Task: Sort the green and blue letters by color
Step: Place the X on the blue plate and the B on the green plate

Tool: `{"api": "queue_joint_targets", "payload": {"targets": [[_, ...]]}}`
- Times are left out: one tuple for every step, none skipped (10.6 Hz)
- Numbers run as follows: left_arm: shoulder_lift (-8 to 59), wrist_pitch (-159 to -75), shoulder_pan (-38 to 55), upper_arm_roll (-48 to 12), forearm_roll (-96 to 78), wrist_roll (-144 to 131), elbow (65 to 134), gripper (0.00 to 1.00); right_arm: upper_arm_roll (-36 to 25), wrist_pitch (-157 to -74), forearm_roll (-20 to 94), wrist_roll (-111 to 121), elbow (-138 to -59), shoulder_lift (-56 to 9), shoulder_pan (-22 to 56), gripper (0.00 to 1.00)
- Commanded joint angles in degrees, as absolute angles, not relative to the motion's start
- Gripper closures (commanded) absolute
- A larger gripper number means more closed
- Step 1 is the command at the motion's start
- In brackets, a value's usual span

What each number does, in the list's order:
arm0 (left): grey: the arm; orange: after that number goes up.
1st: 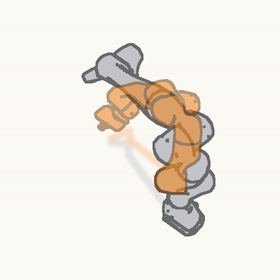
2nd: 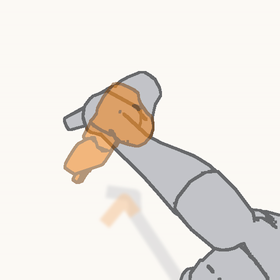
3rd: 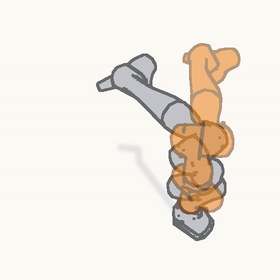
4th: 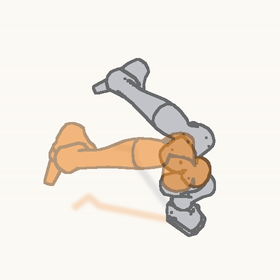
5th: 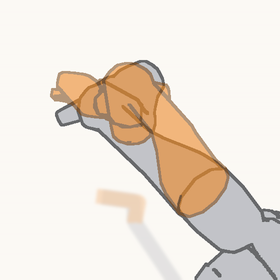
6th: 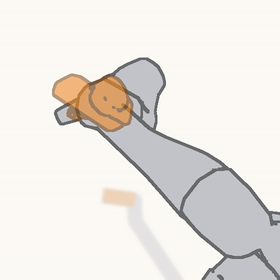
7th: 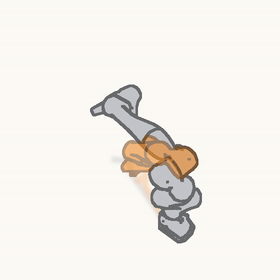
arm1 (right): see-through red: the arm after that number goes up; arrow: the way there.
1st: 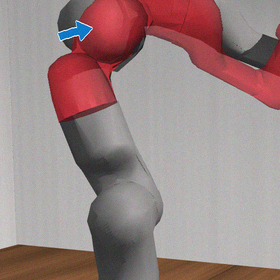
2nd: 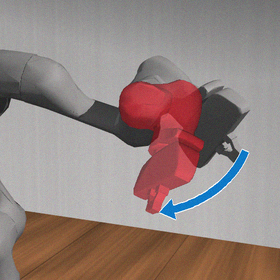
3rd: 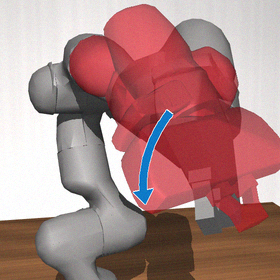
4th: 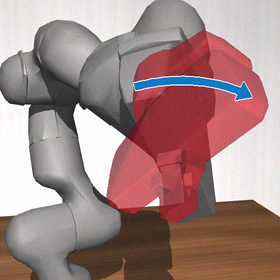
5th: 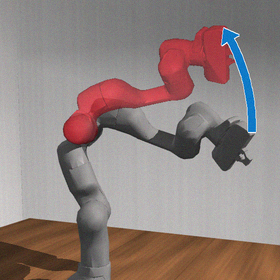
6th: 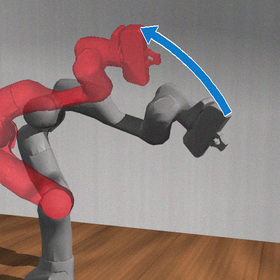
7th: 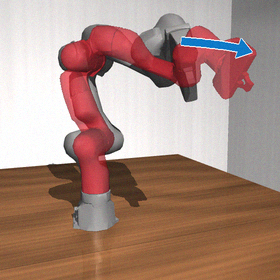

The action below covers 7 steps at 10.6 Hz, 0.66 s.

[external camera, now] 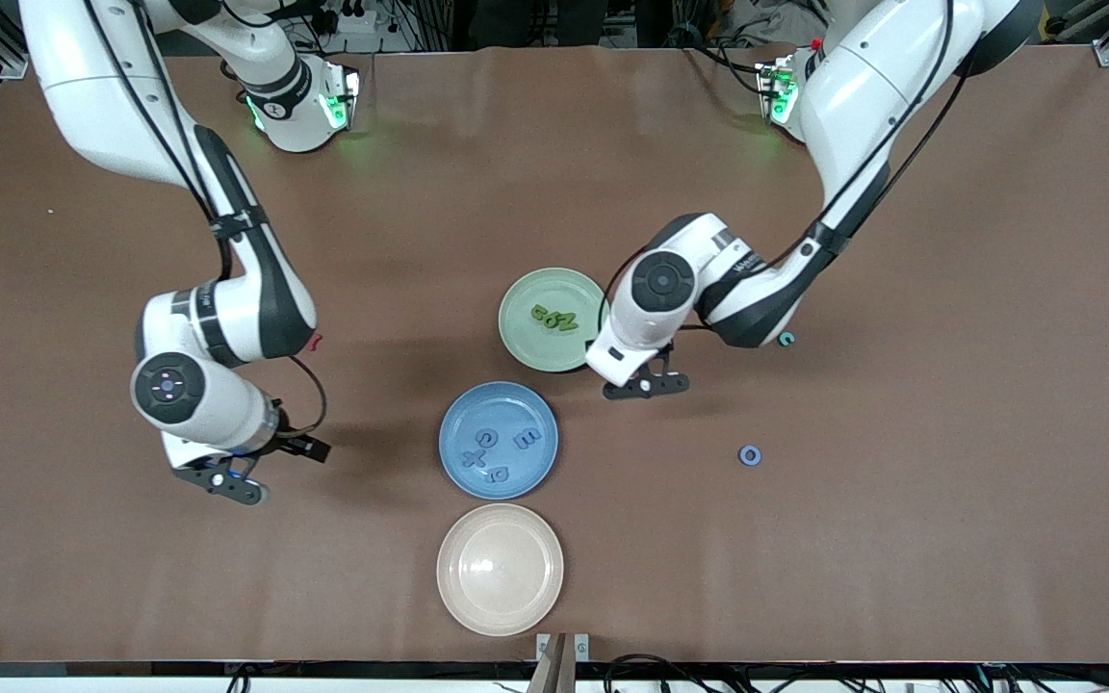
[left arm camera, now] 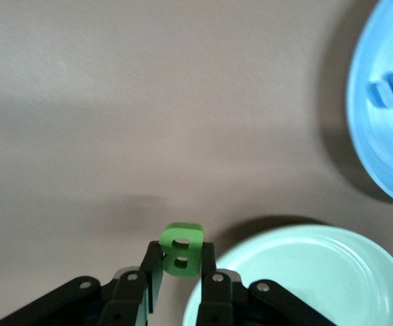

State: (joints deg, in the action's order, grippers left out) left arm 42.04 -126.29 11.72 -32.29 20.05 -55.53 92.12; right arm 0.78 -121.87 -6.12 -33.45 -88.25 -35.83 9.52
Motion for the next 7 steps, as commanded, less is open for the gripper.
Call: {"api": "queue_joint_targets", "payload": {"targets": [[41.6, -126.2, 18.9, -31.6, 22.8, -64.2, 92.5, 1.00, -2.3, -118.0, -7.3, -19.5, -93.0, -27.7, 7.3, 0.00], [41.7, -126.3, 19.9, -31.6, 23.2, -66.8, 92.4, 1.00, -2.6, -114.6, -7.3, -16.8, -93.0, -25.8, 6.3, 0.00], [41.7, -126.3, 21.2, -31.6, 23.1, -67.9, 92.4, 1.00, -2.7, -112.9, -7.3, -15.0, -93.0, -23.8, 5.5, 0.00], [41.7, -126.3, 22.7, -31.6, 23.2, -69.1, 92.4, 1.00, -2.7, -111.1, -7.2, -13.2, -93.0, -21.9, 5.0, 0.00], [42.0, -126.3, 24.2, -31.6, 23.1, -70.5, 92.3, 1.00, -2.7, -108.7, -7.0, -12.9, -92.9, -20.1, 4.5, 0.00], [42.1, -126.3, 24.2, -31.6, 23.2, -70.4, 92.0, 0.01, -2.7, -106.1, -6.5, -12.8, -92.9, -18.0, 4.3, 0.00], [42.0, -126.3, 24.3, -31.6, 23.2, -70.5, 91.4, 0.00, -2.7, -102.9, -6.3, -12.3, -92.7, -15.8, 4.0, 0.00]]}}
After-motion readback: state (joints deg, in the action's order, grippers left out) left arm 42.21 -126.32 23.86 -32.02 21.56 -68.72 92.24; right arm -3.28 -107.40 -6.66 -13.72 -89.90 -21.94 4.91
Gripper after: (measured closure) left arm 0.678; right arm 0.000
